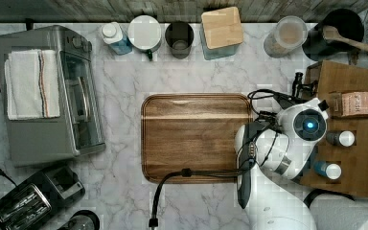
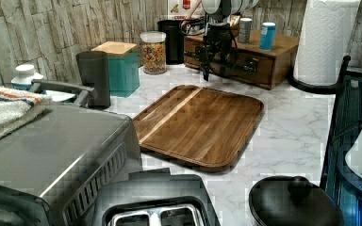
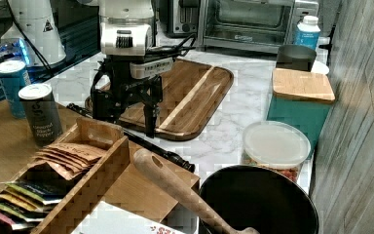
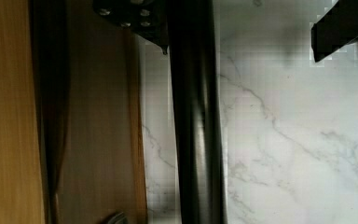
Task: Open the drawer.
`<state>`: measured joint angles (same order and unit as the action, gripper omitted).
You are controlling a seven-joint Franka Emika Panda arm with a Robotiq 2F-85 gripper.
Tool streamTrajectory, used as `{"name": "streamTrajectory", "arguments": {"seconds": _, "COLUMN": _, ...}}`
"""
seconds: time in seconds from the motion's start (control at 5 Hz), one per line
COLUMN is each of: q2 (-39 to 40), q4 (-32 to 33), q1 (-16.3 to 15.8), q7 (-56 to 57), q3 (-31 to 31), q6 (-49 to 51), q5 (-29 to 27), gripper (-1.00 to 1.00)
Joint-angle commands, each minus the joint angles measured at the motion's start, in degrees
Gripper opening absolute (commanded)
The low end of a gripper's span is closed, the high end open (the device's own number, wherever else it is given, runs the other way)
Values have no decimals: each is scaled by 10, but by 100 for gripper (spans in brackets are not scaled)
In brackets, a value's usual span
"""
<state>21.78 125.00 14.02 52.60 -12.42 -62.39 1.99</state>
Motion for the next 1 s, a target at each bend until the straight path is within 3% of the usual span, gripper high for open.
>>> {"name": "streamTrajectory", "arguments": {"seconds": 0.2, "q2": -56, "q4": 56, "q1": -51, "q7": 68, "q3": 138, "q6": -75, "q5": -60, "gripper": 100}}
{"name": "streamTrajectory", "arguments": {"seconds": 0.6, "q2": -65, "q4": 46, "q1": -153, "q7": -114, "q3": 136, "q6": -41, "q5": -11, "gripper": 100}}
{"name": "streamTrajectory", "arguments": {"seconds": 1.0, "q2": -58, "q4": 26, "q1": -217, "q7": -213, "q3": 130, "q6": -27, "q5": 10, "gripper": 100}}
